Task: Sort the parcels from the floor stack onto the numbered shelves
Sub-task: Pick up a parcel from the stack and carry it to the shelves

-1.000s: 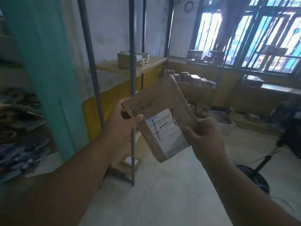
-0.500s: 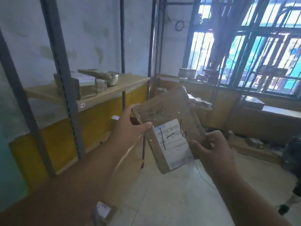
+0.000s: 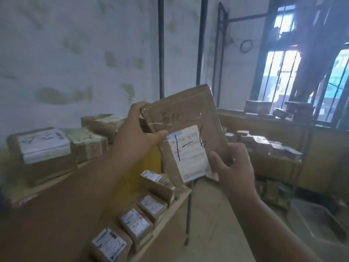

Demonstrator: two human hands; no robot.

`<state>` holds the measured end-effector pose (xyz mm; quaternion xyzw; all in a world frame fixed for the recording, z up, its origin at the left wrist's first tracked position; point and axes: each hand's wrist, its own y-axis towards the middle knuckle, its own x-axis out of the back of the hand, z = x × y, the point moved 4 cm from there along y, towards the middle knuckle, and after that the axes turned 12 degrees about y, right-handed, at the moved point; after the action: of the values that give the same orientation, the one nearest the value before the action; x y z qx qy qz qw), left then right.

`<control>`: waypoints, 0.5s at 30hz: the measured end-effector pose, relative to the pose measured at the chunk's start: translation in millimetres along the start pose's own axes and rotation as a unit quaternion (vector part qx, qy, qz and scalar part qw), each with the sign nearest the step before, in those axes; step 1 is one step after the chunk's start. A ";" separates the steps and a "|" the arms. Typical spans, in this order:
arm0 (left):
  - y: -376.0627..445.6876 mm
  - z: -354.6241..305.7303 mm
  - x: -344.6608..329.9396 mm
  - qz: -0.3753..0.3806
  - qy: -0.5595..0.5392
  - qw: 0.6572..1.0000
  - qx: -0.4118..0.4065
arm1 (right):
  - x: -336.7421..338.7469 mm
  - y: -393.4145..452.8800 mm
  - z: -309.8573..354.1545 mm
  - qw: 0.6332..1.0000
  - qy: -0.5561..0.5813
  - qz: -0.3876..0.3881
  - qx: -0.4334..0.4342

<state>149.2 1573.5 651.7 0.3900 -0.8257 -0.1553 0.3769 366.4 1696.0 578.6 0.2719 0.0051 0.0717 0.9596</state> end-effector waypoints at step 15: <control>176.1 -8.0 -44.5 -0.105 0.132 0.984 0.054 | -75.3 232.9 -54.9 0.982 0.103 0.153 0.050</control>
<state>80.7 1721.6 731.6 0.5115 -0.7306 -0.0962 0.4420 257.8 1910.1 651.3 0.3082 0.0663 0.2450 0.9168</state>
